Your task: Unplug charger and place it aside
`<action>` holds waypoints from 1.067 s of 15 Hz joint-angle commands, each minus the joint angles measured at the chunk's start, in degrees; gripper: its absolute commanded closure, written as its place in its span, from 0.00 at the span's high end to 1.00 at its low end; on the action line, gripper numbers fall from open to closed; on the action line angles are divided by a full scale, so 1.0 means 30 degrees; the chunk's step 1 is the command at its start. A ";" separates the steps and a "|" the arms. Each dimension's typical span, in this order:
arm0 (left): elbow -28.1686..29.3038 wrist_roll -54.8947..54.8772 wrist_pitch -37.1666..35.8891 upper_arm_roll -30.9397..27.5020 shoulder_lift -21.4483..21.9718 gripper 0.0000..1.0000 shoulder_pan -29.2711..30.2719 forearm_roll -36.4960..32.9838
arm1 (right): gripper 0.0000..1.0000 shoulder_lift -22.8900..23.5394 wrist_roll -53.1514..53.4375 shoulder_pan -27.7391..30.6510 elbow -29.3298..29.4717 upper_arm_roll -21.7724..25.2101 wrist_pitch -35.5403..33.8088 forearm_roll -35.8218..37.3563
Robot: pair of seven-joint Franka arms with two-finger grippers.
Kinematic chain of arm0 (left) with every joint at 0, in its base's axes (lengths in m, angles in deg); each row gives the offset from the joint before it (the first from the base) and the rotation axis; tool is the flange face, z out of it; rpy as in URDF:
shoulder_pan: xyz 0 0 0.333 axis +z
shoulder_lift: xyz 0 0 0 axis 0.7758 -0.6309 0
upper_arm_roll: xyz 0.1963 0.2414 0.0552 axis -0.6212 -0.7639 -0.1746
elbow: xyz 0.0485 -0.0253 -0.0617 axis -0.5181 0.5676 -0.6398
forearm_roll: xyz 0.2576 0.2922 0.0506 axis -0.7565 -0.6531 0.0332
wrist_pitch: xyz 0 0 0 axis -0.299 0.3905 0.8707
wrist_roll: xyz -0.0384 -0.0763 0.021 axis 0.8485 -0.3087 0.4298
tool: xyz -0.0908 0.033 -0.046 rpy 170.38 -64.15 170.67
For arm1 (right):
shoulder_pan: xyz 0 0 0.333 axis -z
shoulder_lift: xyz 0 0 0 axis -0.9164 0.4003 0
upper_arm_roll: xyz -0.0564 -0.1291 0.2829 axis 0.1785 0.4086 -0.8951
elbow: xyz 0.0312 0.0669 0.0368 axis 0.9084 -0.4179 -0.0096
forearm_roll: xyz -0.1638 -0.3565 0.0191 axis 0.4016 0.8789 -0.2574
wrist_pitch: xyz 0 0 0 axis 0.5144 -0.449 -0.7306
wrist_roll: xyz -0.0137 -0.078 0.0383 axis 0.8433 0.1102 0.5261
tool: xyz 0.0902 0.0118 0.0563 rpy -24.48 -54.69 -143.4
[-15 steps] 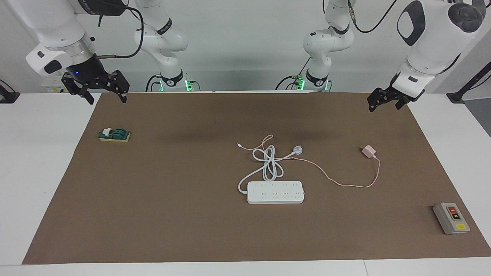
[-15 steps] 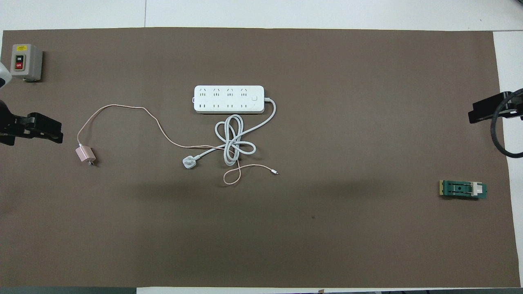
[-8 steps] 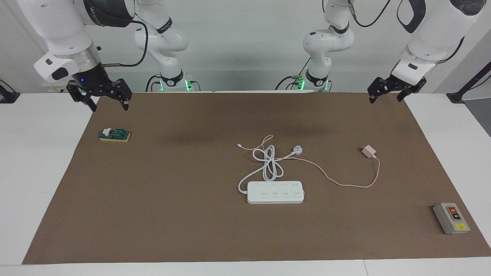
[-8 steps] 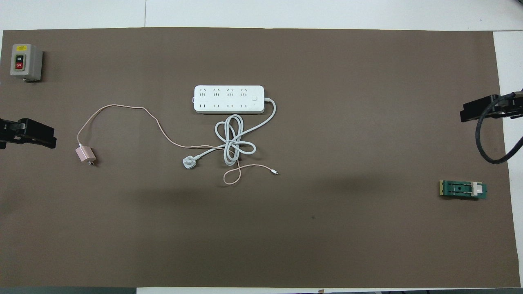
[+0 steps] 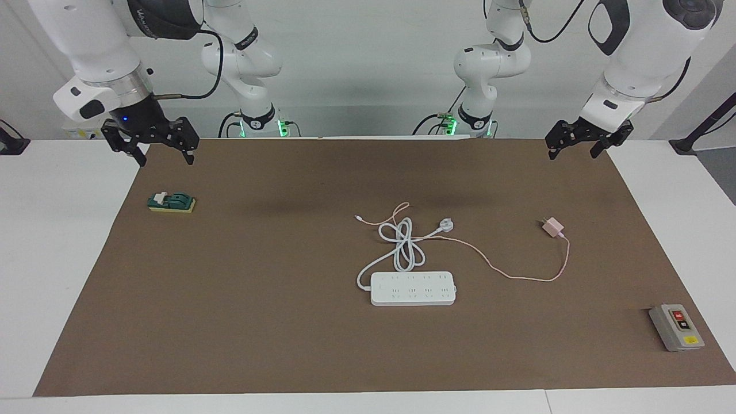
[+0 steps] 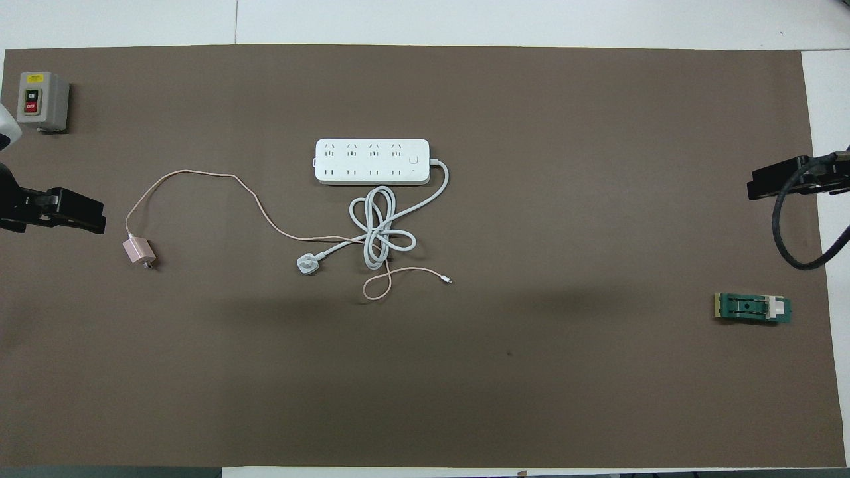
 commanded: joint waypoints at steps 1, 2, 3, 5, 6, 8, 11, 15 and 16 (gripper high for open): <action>0.0379 -0.0266 0.0830 -0.0172 0.0121 1.00 -0.0133 0.0445 | 1.00 -0.0540 0.0372 0.0092 -0.0701 -0.0170 0.0233 0.0178; 0.0380 -0.0237 0.1035 -0.0172 0.0063 1.00 -0.0074 0.0708 | 1.00 -0.0540 0.0372 0.0092 -0.0701 -0.0170 0.0203 0.0178; 0.0409 -0.0237 0.1066 -0.0172 0.0004 1.00 -0.0074 0.0769 | 1.00 -0.0540 0.0372 0.0092 -0.0701 -0.0170 0.0058 0.0178; 0.0380 -0.0237 0.0979 -0.0172 0.0004 1.00 -0.0045 0.0740 | 1.00 -0.0540 0.0372 0.0122 -0.0701 -0.0170 0.0027 0.0090; 0.0351 -0.0237 0.0950 -0.0201 0.0004 1.00 -0.0074 0.0740 | 1.00 -0.0540 0.0372 0.0093 -0.0701 -0.0170 0.0027 0.0090; 0.0292 -0.0208 0.0891 -0.0172 -0.0026 1.00 -0.0074 0.0740 | 1.00 -0.0540 0.0372 0.0092 -0.0701 -0.0170 0.0027 0.0061; 0.0262 -0.0208 0.0949 -0.0172 -0.0026 1.00 -0.0103 0.0740 | 1.00 -0.0540 0.0401 0.0092 -0.0701 -0.0170 0.0027 0.0002; 0.0204 -0.0178 0.0891 -0.0172 -0.0114 1.00 -0.0103 0.0769 | 1.00 -0.0569 0.0372 0.0092 -0.0701 -0.0170 -0.0002 -0.0027; 0.0175 -0.0207 0.0891 -0.0172 -0.0114 1.00 -0.0103 0.0769 | 1.00 -0.0540 0.0372 0.0092 -0.0701 -0.0199 -0.0002 -0.0056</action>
